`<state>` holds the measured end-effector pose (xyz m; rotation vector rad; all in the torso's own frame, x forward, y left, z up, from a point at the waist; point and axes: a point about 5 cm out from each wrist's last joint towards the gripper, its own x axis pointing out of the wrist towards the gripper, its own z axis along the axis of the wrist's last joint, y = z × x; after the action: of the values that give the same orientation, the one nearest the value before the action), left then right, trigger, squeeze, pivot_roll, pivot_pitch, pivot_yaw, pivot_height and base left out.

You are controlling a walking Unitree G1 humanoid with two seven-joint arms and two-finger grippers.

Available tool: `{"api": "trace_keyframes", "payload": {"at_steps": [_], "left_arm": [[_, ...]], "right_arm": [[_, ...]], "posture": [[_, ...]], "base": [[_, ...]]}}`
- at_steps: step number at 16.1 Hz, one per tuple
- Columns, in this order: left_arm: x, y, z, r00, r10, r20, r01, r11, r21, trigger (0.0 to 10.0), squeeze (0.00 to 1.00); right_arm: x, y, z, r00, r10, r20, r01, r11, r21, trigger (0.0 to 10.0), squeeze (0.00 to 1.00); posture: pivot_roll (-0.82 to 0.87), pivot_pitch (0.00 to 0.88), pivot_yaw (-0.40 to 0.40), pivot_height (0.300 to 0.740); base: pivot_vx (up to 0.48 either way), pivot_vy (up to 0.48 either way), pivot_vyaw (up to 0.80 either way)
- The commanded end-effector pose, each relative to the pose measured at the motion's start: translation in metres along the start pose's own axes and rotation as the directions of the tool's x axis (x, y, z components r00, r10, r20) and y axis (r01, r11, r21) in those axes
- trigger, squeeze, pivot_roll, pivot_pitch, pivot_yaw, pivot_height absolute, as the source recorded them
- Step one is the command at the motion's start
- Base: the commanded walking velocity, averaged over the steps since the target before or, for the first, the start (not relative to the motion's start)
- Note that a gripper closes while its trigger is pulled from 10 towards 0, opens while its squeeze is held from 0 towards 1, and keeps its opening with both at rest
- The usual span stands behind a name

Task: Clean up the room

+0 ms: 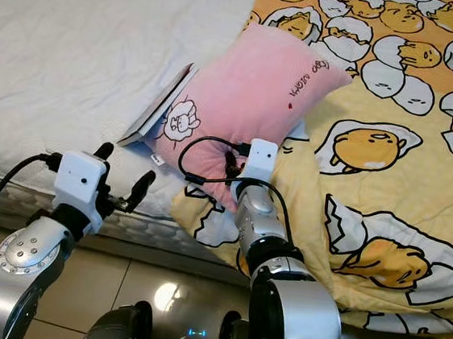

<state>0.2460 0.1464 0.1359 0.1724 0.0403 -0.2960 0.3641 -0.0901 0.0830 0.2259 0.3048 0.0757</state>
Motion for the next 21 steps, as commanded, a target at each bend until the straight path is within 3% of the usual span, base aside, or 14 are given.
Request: {"api": "trace_keyframes", "payload": {"at_steps": [1, 5, 8, 11, 15, 18, 21], "left_arm": [[0.001, 0.000, -0.003, 1.000, -0.008, -0.012, 0.008, 1.000, 0.008, 10.0, 0.00], [0.005, -0.002, -0.005, 1.000, -0.012, -0.009, 0.012, 1.000, 0.003, 10.0, 0.00], [0.014, -0.004, -0.007, 1.000, -0.013, -0.002, 0.013, 1.000, -0.013, 10.0, 0.00], [0.032, -0.009, -0.004, 0.999, -0.016, 0.039, 0.018, 0.999, -0.037, 10.0, 0.00], [0.054, -0.015, 0.005, 0.995, -0.031, 0.090, 0.035, 0.998, -0.046, 10.0, 0.00], [0.067, -0.017, 0.007, 0.993, -0.037, 0.116, 0.044, 0.997, -0.057, 10.0, 0.00], [0.073, -0.019, 0.006, 0.991, -0.046, 0.129, 0.054, 0.996, -0.064, 10.0, 0.00]], "right_arm": [[-0.005, -0.014, -0.019, 0.997, -0.041, -0.069, 0.040, 0.999, -0.021, 0.0, 0.00], [-0.005, -0.020, -0.018, 0.996, -0.051, -0.070, 0.049, 0.998, -0.040, 0.0, 0.00], [-0.001, -0.025, -0.001, 0.998, -0.059, -0.028, 0.056, 0.993, -0.101, 0.0, 0.00], [0.007, -0.030, 0.043, 0.998, 0.005, 0.070, 0.012, 0.971, -0.238, 0.0, 0.00], [0.006, -0.060, 0.085, 0.989, -0.008, 0.145, 0.061, 0.929, -0.365, 0.0, 0.00], [-0.002, -0.093, 0.117, 0.980, -0.051, 0.194, 0.141, 0.863, -0.485, 0.0, 0.00], [-0.009, -0.112, 0.129, 0.976, -0.070, 0.206, 0.178, 0.799, -0.574, 0.0, 0.00]], "posture": [[0.11, 0.231, 0.036, 0.740], [0.10, 0.221, 0.026, 0.740], [0.07, 0.185, 0.010, 0.740], [0.02, 0.122, -0.004, 0.740], [-0.02, 0.050, -0.010, 0.740], [-0.05, 0.003, -0.005, 0.740], [-0.06, 0.000, 0.001, 0.740]], "base": [[0.000, 0.000, 0.00], [0.000, 0.000, 0.00], [0.000, 0.000, 0.00], [0.000, 0.000, 0.00], [0.000, 0.000, 0.00], [0.000, 0.000, 0.00], [0.000, 0.000, 0.00]]}}
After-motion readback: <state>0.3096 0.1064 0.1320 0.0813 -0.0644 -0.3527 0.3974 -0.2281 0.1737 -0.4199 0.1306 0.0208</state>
